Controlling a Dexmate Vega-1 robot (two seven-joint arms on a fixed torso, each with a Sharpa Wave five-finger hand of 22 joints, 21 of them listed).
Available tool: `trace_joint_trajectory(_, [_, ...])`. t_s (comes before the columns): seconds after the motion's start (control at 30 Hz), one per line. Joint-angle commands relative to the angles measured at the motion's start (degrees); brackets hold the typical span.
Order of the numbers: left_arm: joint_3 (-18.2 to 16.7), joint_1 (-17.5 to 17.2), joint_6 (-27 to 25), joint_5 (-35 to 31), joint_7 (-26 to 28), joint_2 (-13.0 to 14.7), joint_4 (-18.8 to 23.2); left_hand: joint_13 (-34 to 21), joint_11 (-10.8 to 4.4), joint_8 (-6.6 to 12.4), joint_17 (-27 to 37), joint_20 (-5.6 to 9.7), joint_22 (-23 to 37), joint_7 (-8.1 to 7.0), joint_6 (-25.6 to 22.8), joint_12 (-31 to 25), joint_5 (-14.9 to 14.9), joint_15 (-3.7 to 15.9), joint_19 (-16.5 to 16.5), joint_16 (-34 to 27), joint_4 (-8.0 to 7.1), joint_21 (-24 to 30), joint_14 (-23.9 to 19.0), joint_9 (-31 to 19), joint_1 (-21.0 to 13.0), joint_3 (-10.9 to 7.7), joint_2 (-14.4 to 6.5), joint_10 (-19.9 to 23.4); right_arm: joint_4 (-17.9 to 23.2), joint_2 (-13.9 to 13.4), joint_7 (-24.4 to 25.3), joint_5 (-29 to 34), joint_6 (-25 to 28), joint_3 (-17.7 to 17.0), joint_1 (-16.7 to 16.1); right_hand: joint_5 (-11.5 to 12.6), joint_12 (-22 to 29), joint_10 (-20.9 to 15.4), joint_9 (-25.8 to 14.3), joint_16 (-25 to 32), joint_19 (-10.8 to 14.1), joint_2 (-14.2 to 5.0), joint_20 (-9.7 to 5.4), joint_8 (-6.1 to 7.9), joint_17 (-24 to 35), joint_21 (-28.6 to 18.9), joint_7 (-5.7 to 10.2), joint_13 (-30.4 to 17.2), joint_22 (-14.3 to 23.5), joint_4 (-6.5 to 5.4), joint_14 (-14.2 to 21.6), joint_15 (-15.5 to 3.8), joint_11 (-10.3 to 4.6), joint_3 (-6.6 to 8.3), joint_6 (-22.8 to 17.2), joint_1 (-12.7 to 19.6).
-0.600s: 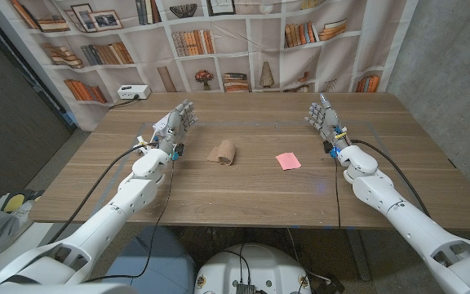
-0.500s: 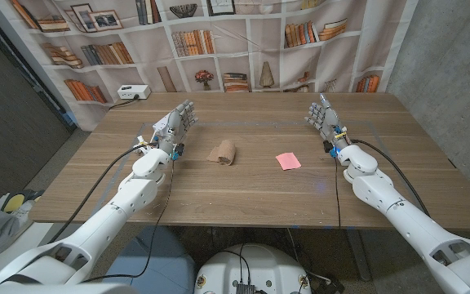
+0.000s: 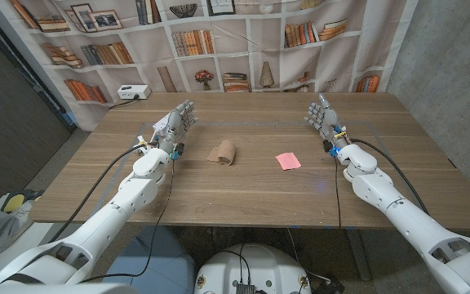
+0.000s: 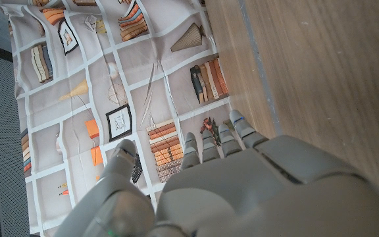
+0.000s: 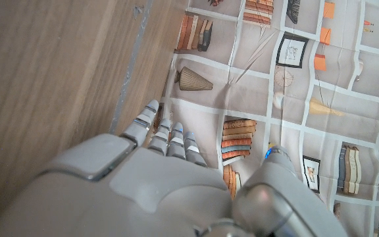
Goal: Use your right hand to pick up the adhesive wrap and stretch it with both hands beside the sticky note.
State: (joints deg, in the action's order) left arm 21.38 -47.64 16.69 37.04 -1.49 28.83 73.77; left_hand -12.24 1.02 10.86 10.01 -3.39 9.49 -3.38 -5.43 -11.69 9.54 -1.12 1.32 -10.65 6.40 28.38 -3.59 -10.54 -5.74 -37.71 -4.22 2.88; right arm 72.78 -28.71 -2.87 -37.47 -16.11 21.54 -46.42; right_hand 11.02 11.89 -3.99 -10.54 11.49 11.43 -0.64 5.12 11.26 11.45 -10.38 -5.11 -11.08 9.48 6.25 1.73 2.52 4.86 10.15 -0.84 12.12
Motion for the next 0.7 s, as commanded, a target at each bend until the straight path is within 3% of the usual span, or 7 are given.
trace_joint_trajectory(0.03, [-0.7,-1.9,-0.2,0.2,0.8,1.2,2.8,-0.1,0.32,0.27,0.3,-0.46,0.3,0.06,-0.6,-0.4,0.3,-0.08,0.2,-0.3,-0.13,-0.3,-0.4,-0.2,-0.5,-0.28,-0.2,0.4,2.6,-0.5,2.3,2.7,-1.9,0.3,-1.4,0.3,0.3,-0.6,-0.1,0.6,0.6,0.01,-0.09,0.40,0.1,-0.4,0.04,-0.2,0.2,0.57,0.6,-0.08,0.09,0.46,-0.7,1.2])
trace_joint_trajectory(0.3, [-1.5,-4.1,-0.5,-0.5,3.3,2.4,5.9,-0.1,0.34,0.20,0.3,-0.47,0.3,0.13,-0.5,-0.3,0.3,-0.15,0.2,-0.2,-0.15,-0.5,-0.3,-0.2,-0.5,-0.27,-0.3,0.3,3.1,-1.1,2.8,3.9,-2.3,0.7,-2.0,0.3,0.2,-0.7,-0.1,0.5,0.6,-0.12,0.09,0.39,0.0,-0.4,0.03,-0.2,0.2,1.00,0.5,-0.17,0.05,0.75,-0.8,2.1])
trace_joint_trajectory(0.7, [-1.1,-5.2,0.3,-0.6,4.5,1.1,6.9,0.0,0.11,0.22,0.3,-0.43,0.3,0.04,-0.6,-0.5,0.3,-0.11,0.4,-0.2,-0.10,-0.9,-0.4,-0.2,-0.4,-0.18,-0.2,0.6,7.4,-4.2,4.0,4.6,-0.2,0.0,-4.5,0.2,0.3,-1.1,-0.1,0.6,0.8,-0.41,0.01,0.48,0.0,-0.4,0.16,-0.2,0.1,1.55,0.9,-0.34,-0.08,1.20,-1.2,3.2])
